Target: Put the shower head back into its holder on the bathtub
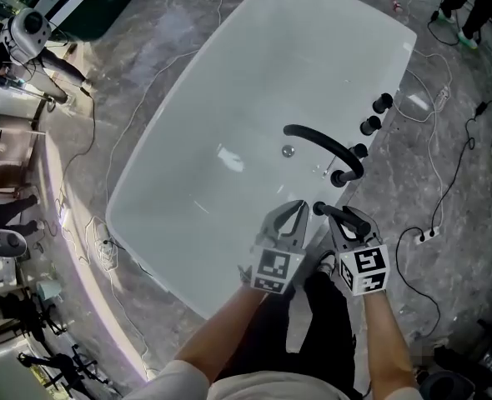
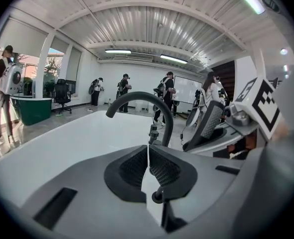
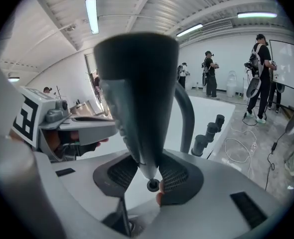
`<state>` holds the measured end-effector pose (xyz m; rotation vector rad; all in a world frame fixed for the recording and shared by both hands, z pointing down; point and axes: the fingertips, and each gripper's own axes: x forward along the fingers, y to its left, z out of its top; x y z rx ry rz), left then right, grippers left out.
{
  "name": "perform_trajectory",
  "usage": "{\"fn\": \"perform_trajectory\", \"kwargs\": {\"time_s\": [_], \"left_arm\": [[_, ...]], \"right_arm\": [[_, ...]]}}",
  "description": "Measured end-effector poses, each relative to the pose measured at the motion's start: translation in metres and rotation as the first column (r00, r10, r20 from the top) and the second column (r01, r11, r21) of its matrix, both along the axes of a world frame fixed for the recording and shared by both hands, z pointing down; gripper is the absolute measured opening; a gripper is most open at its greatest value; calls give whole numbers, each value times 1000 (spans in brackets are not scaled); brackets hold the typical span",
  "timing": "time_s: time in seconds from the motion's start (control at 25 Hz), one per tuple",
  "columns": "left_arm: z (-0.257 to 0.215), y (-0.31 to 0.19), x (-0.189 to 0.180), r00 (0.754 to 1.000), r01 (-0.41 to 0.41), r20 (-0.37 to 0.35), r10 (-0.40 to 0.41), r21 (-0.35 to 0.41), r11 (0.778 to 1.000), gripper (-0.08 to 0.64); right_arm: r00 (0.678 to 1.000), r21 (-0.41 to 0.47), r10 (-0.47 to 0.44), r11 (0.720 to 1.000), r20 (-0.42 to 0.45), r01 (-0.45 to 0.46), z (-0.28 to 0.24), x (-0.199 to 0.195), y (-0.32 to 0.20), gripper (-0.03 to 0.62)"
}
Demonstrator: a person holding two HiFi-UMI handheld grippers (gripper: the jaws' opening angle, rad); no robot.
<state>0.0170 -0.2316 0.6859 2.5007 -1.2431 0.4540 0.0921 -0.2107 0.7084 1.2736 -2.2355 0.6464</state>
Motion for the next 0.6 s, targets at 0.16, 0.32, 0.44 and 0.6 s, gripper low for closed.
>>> {"fn": "perform_trajectory", "kwargs": {"time_s": [0.16, 0.32, 0.44, 0.6], "left_arm": [[5, 2, -1, 1000, 6, 4, -6, -4, 1000, 15], [10, 4, -5, 1000, 12, 9, -12, -11, 1000, 14], [14, 5, -5, 1000, 17, 9, -17, -16, 1000, 15], [18, 5, -6, 1000, 19, 15, -19, -21, 1000, 15]], "right_arm": [[998, -85, -36, 996, -60, 31, 27, -3, -1, 141], [994, -127, -59, 991, -93, 47, 45, -9, 0, 141], [988, -167, -85, 984, -128, 63, 64, -11, 0, 141], [984, -199, -92, 978, -153, 61, 83, -12, 0, 141]]}}
